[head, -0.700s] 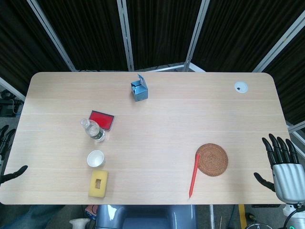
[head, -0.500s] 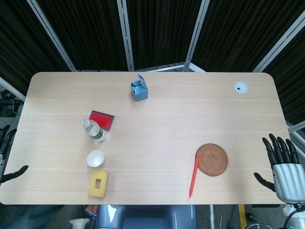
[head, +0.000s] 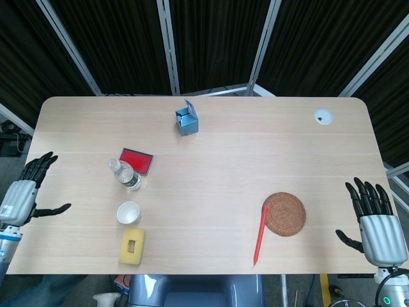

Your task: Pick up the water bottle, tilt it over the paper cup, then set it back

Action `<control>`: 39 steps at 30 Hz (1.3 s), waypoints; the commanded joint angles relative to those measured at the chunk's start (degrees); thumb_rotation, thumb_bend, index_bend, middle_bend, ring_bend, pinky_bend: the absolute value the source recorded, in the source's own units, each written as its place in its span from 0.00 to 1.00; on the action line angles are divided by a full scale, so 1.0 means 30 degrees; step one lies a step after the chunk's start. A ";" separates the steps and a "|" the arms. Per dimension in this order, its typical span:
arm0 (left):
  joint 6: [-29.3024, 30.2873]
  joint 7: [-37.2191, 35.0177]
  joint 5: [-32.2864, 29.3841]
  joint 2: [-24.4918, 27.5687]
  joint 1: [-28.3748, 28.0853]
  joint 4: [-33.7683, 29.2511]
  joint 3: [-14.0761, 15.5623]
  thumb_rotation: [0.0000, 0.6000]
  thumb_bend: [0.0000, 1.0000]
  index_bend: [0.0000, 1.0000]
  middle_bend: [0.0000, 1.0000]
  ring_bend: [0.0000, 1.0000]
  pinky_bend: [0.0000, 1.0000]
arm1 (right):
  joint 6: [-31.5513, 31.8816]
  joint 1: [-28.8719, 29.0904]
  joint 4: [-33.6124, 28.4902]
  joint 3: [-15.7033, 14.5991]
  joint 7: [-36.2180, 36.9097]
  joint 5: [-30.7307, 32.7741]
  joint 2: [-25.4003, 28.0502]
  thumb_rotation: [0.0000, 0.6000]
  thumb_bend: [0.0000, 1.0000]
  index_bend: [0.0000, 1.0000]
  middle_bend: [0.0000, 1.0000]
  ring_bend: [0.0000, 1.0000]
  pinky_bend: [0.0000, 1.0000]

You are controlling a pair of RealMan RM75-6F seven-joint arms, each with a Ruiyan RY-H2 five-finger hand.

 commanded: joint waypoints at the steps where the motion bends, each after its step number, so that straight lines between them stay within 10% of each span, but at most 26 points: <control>1: -0.2097 -0.3478 -0.0433 -0.2340 -0.1778 0.2718 -0.0509 1.00 0.00 0.00 0.00 0.00 0.00 | -0.0148 0.0106 -0.0004 0.0092 -0.0027 0.0211 -0.0037 1.00 0.00 0.00 0.00 0.00 0.00; 14: -0.5822 -1.0561 -0.0706 -0.7754 -0.4689 1.0076 -0.0529 1.00 0.00 0.00 0.00 0.00 0.00 | -0.0601 0.0399 0.0336 0.0418 -0.1040 0.1363 -0.0551 1.00 0.00 0.00 0.00 0.00 0.00; 39: -0.7469 -1.3993 0.0213 -1.3164 -0.7691 1.8046 0.0464 1.00 0.00 0.00 0.00 0.00 0.00 | -0.0800 0.0746 0.0731 0.0806 -0.2192 0.2632 -0.1221 1.00 0.00 0.00 0.00 0.00 0.00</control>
